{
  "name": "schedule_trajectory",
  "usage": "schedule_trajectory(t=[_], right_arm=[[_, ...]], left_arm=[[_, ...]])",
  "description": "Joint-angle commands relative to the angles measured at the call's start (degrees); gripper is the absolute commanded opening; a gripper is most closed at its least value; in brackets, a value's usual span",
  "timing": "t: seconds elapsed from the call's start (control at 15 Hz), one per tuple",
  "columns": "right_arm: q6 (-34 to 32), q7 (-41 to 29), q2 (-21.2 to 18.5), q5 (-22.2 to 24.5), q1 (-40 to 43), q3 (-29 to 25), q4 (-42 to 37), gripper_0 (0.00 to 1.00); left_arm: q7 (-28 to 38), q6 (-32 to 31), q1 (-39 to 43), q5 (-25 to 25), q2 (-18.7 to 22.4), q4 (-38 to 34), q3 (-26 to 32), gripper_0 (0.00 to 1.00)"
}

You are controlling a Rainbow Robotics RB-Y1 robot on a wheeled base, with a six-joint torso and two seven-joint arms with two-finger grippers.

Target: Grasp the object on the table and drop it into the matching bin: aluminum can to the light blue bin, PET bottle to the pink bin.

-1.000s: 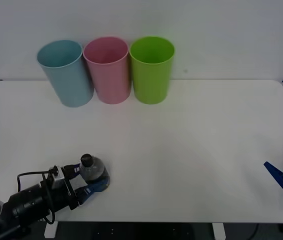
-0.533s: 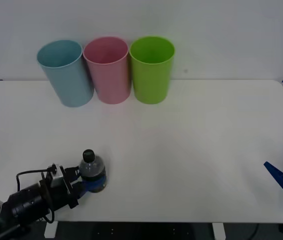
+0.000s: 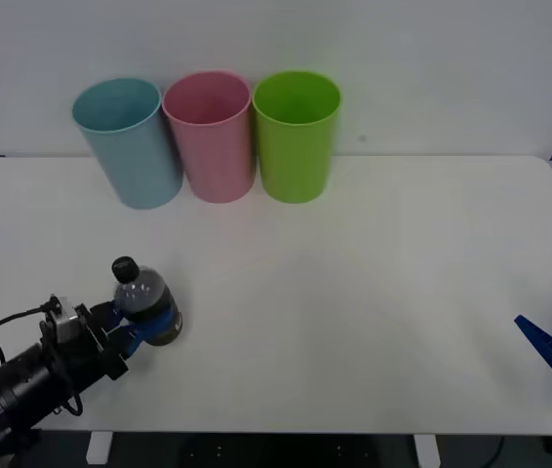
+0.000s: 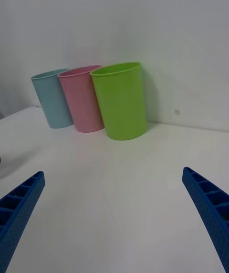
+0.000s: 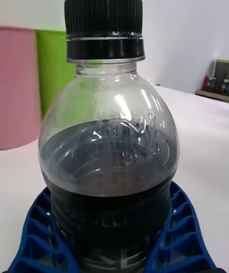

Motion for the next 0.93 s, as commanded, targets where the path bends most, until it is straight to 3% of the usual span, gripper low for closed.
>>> schedule_trajectory(t=[0.07,0.4,0.93], right_arm=[[0.00,0.00,0.00,0.00,0.00,0.00,0.00,1.00],[0.00,0.00,0.00,0.00,0.00,0.00,0.00,1.00],[0.00,0.00,0.00,0.00,0.00,0.00,0.00,1.00]], left_arm=[[4.41,1.34,0.10,0.24,0.04,-2.76,1.86,0.00],[7.93,8.64,0.19,2.00,-0.05,-8.38,1.51,0.00],[26.91,13.39,-2.28,1.12,-0.05,-20.07,0.63,0.00]])
